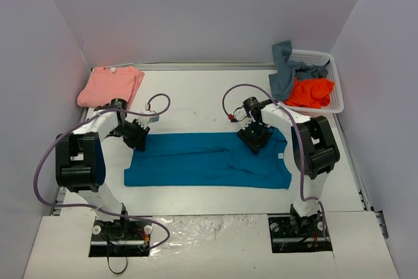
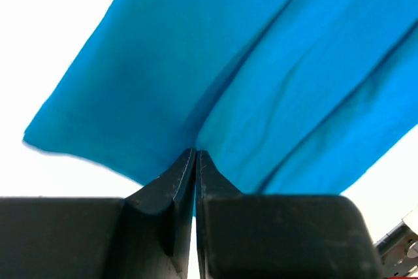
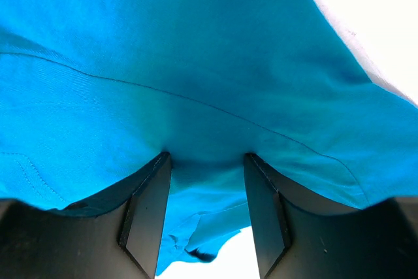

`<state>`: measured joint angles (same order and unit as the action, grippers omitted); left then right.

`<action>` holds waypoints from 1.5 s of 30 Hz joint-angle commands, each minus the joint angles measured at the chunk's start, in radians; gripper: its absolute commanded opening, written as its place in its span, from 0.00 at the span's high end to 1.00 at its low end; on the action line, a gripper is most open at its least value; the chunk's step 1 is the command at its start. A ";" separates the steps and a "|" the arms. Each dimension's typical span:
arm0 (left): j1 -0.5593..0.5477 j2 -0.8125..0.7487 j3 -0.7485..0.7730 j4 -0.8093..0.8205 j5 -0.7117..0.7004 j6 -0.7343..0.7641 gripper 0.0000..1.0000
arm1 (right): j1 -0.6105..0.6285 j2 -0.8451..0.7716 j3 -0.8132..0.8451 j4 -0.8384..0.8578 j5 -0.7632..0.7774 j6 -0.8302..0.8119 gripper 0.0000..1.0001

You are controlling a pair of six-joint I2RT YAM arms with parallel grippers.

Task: Fold and stack the t-shirts
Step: Fold the other side of the tshirt into a rectangle

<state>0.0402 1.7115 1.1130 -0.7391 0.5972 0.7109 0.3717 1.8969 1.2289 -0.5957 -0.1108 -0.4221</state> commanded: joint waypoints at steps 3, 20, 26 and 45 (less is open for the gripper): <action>0.003 -0.176 -0.028 -0.042 0.010 0.030 0.97 | -0.016 0.071 -0.020 -0.023 0.051 -0.003 0.56; 0.003 -0.205 -0.111 -0.131 0.030 0.223 0.98 | -0.019 0.091 -0.025 -0.024 0.066 0.003 0.56; 0.003 -0.175 -0.130 -0.131 0.009 0.257 0.97 | -0.022 0.102 -0.023 -0.023 0.068 0.006 0.56; -0.010 -0.193 0.047 -0.102 -0.028 0.087 0.89 | -0.027 -0.014 -0.011 -0.049 0.042 -0.001 0.55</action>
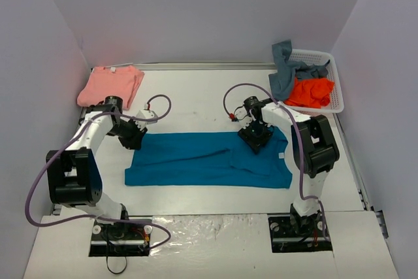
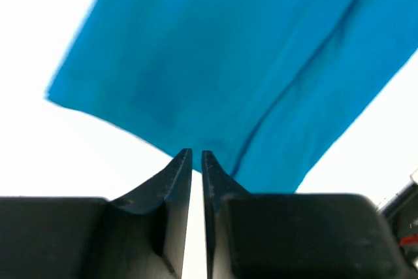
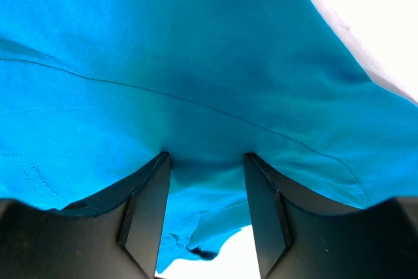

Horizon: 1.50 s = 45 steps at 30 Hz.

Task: Fold and stack the t-shirts
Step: Fold the other side of the tshirt into a rectangle, then rotate the tshirt 90 degrees

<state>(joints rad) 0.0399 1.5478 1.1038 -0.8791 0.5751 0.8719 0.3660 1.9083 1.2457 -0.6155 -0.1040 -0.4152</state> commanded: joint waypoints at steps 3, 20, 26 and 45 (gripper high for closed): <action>-0.029 0.029 0.089 0.046 -0.027 -0.111 0.97 | -0.021 -0.073 -0.029 -0.041 0.038 -0.011 0.55; -0.186 0.207 0.087 0.175 -0.149 -0.183 0.98 | -0.038 -0.167 -0.109 -0.070 0.041 -0.030 1.00; -0.204 0.241 0.071 0.195 -0.182 -0.180 0.97 | -0.045 -0.103 -0.121 -0.069 0.029 -0.037 1.00; -0.219 0.279 -0.012 0.264 -0.262 -0.229 0.98 | -0.128 0.377 0.489 -0.076 -0.026 -0.024 1.00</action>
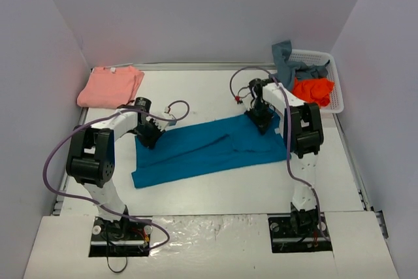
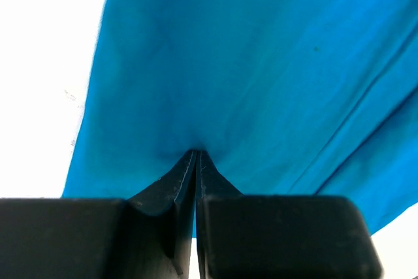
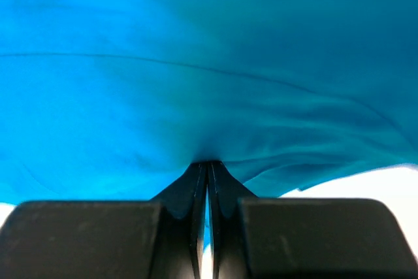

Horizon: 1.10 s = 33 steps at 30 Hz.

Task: Fold and stack the t-shirts
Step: Rotate the tshirt 90 degrees

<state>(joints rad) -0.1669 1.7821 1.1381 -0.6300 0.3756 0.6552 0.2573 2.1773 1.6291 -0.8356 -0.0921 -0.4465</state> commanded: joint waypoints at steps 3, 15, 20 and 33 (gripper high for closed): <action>-0.032 0.043 -0.031 -0.003 -0.072 -0.054 0.98 | -0.026 0.229 0.325 0.125 -0.054 0.046 1.00; -0.279 -0.030 -0.069 0.042 -0.115 -0.219 0.98 | 0.005 0.562 0.973 0.170 -0.035 0.146 1.00; -0.482 0.011 -0.035 0.046 -0.113 -0.302 0.98 | 0.042 0.572 0.980 0.254 0.002 0.155 1.00; -0.701 0.217 0.199 -0.103 -0.003 -0.364 0.98 | 0.077 0.579 0.999 0.328 0.031 0.149 1.00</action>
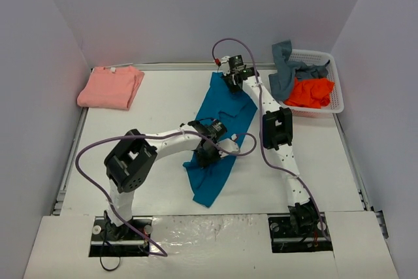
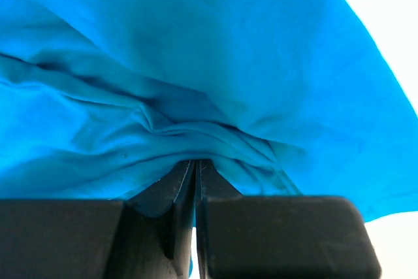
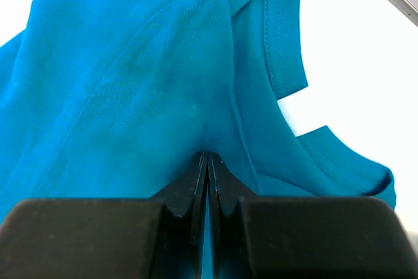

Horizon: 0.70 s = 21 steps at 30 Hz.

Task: Fold and stack the t-shirts
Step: Rotate the tshirt 90 degrees

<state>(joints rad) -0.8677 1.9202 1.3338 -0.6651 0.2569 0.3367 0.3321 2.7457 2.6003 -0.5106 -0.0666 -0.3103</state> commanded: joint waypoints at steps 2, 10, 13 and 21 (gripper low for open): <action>-0.004 0.085 0.025 -0.064 0.145 -0.063 0.98 | 0.004 0.009 0.029 0.010 0.002 0.010 1.00; -0.056 0.120 0.074 -0.036 0.237 -0.110 0.98 | 0.056 0.011 0.052 0.040 -0.010 -0.013 1.00; -0.067 0.137 0.084 -0.033 0.258 -0.125 0.98 | 0.079 0.011 0.058 0.049 -0.018 -0.018 1.00; -0.053 0.008 0.085 -0.054 0.217 -0.068 0.98 | 0.104 -0.007 0.037 0.058 0.007 -0.029 1.00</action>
<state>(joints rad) -0.8974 1.9873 1.4178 -0.7052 0.4854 0.2134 0.4129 2.7464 2.6190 -0.4675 -0.0761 -0.3229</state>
